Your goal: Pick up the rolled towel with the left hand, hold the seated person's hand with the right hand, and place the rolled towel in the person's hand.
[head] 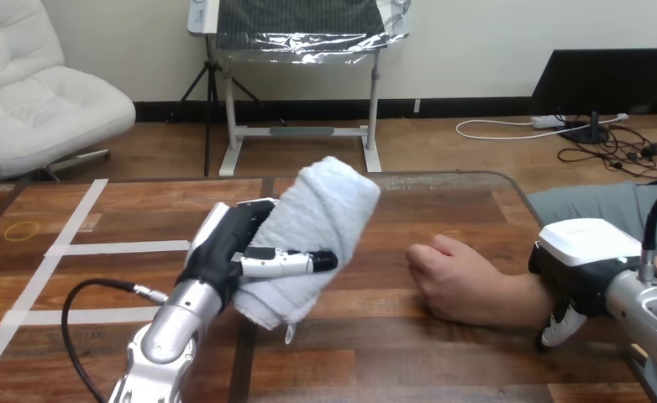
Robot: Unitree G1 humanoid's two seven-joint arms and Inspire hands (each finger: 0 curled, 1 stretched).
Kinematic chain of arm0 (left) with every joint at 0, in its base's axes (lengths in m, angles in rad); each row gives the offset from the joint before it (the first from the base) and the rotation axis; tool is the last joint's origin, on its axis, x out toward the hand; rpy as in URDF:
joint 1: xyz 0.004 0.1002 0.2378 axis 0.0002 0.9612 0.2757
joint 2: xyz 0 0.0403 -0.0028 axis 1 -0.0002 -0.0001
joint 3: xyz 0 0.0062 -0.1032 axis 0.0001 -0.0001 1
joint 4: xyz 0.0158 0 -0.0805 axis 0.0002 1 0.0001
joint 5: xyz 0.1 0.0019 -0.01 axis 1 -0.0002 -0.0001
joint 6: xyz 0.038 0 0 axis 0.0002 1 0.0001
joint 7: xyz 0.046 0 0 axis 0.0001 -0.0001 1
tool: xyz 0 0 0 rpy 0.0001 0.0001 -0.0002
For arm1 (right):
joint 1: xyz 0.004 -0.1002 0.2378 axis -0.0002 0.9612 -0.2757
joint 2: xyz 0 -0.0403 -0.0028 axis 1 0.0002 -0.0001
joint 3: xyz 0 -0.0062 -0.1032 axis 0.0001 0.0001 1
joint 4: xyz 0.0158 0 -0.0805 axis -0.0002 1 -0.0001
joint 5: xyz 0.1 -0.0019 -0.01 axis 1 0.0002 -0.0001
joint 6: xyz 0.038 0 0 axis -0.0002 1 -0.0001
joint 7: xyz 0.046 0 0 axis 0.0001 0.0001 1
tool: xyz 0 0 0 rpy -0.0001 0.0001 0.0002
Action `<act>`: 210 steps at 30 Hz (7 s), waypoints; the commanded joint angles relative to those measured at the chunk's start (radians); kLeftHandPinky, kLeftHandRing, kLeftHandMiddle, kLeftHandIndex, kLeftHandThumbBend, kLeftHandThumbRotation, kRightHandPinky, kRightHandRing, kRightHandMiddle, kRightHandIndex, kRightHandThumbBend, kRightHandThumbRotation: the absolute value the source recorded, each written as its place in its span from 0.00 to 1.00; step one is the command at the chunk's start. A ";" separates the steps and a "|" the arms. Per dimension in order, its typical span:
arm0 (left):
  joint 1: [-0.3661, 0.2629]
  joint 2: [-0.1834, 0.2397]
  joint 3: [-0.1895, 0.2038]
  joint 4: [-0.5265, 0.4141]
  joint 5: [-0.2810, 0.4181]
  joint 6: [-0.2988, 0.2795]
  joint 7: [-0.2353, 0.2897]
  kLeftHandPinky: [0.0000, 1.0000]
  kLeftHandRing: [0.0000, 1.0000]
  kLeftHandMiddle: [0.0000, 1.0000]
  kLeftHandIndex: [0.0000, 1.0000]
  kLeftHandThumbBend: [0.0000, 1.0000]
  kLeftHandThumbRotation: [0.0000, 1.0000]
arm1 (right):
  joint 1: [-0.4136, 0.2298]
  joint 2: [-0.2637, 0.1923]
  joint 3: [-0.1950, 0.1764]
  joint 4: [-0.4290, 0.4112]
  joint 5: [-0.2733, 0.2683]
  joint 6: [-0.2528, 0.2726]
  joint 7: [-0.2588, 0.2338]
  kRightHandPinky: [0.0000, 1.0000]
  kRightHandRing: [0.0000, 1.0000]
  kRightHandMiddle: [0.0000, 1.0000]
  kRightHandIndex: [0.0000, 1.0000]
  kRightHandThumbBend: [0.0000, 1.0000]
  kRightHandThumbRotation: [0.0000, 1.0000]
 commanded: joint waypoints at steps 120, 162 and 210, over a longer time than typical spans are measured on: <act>-0.271 0.141 -0.163 -0.015 0.139 -0.058 -0.241 0.35 0.38 0.43 0.50 0.62 0.00 | -0.057 -0.062 -0.180 -0.332 0.032 -0.011 0.017 0.13 0.20 0.29 0.35 0.71 0.00; -0.288 0.250 -0.176 0.010 0.167 -0.066 -0.350 0.91 1.00 1.00 1.00 0.87 0.43 | -0.015 -0.115 -0.224 -0.391 0.037 0.020 0.172 0.96 1.00 1.00 0.97 0.84 0.22; -0.166 0.398 -0.061 0.128 0.061 -0.244 -0.294 0.95 0.96 0.99 1.00 0.82 0.42 | 0.195 -0.098 -0.483 -0.693 0.101 0.162 0.247 0.91 0.99 0.98 0.94 0.83 0.18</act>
